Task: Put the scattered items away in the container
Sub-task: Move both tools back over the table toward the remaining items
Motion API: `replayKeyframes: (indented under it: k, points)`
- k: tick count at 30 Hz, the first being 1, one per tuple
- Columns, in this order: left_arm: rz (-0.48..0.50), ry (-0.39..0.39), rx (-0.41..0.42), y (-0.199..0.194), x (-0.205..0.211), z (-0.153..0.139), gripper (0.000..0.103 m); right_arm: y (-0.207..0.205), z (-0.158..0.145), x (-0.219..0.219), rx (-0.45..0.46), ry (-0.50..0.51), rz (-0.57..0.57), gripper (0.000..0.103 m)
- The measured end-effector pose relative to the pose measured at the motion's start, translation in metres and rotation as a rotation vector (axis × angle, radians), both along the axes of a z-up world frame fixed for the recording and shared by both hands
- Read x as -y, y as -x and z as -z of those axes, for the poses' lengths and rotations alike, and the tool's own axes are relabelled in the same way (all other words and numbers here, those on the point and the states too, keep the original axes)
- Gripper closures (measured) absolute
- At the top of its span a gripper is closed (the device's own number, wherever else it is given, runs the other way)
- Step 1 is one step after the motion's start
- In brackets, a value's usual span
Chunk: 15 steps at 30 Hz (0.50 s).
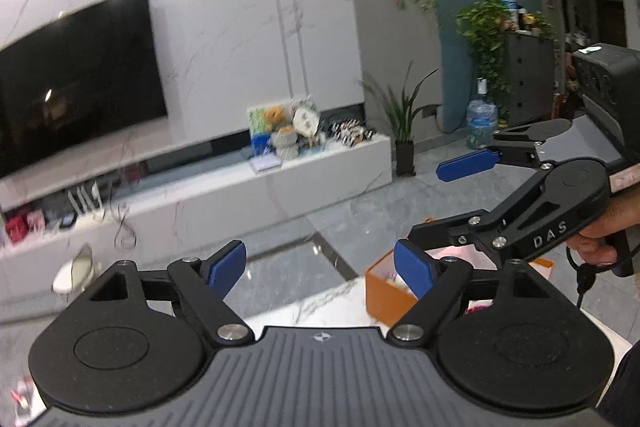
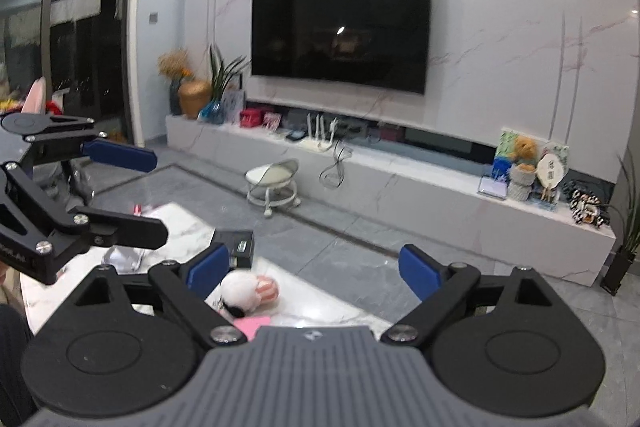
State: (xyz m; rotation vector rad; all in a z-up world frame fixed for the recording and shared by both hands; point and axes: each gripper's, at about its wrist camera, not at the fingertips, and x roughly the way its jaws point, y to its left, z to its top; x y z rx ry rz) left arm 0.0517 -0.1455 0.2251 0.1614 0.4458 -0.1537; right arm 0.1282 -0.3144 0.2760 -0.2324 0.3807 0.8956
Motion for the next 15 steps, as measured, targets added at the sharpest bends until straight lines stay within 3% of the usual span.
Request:
replayKeyframes:
  k: [8, 15]
  points:
    - [-0.053, 0.058, -0.146, -0.028, -0.025, 0.059, 0.007, -0.026, 0.044, -0.026, -0.074, 0.093, 0.009, 0.010]
    - [-0.077, 0.098, -0.218, -0.037, -0.045, 0.096, 0.007, -0.045, 0.084, -0.041, -0.147, 0.166, 0.026, 0.010]
